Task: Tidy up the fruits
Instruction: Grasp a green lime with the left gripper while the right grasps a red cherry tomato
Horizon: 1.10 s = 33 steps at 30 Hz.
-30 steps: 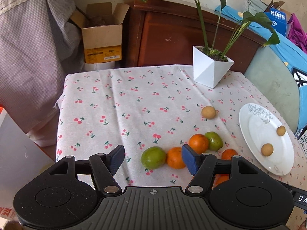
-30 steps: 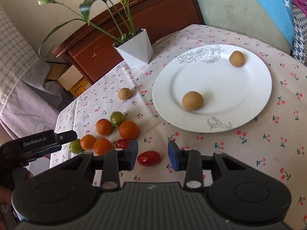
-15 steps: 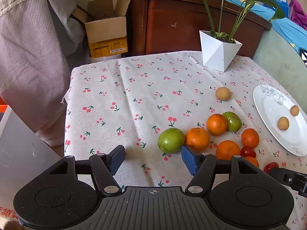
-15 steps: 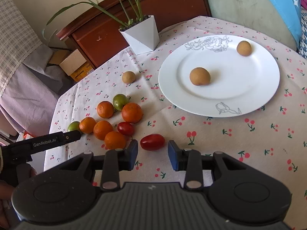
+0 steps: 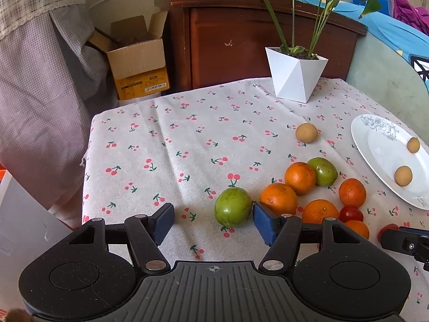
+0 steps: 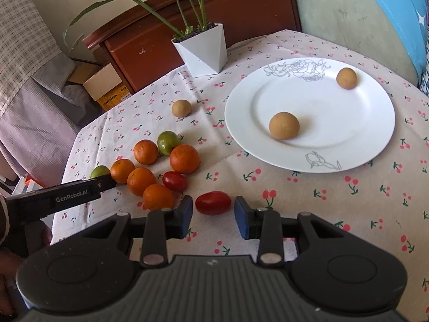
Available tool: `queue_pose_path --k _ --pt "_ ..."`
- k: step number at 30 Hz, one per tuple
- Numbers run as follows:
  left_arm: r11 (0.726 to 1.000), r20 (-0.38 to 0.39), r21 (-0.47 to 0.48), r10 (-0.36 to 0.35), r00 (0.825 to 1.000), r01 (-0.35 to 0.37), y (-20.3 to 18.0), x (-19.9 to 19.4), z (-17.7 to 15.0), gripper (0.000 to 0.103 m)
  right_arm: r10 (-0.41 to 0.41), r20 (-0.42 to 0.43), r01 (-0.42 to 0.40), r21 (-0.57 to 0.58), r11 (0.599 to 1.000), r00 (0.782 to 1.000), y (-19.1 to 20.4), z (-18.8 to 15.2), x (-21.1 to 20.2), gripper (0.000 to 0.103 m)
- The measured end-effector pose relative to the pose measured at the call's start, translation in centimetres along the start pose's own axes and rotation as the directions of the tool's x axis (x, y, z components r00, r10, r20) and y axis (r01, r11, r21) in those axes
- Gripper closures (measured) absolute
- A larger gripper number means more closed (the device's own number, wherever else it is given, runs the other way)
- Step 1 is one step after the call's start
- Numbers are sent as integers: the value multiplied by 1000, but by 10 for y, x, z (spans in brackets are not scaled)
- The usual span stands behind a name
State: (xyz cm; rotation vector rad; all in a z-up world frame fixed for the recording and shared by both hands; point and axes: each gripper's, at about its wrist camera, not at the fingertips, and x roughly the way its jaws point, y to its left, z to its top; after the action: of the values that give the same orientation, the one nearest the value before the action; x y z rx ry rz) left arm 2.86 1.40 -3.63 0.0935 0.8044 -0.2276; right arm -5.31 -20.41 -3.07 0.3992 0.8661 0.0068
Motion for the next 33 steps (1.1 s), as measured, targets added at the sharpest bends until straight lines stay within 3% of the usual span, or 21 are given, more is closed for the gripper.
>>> queue_pose_path --k 6,11,15,33 --pt "1000 17 26 4 1000 -5 -4 1 -1 43 -15 7 15 -25 1000 1000 3 -1 1 72" --pt "999 23 21 -27 999 27 -5 0 -1 66 -15 9 15 -19 1000 1000 2 -1 1 73" --pt "999 24 11 -46 999 46 -5 -1 0 75 -15 11 15 -13 1000 1000 2 -1 1 74" --pt "993 91 -42 -108 990 113 -9 -19 13 77 -9 32 9 18 1000 999 -1 4 -3 74"
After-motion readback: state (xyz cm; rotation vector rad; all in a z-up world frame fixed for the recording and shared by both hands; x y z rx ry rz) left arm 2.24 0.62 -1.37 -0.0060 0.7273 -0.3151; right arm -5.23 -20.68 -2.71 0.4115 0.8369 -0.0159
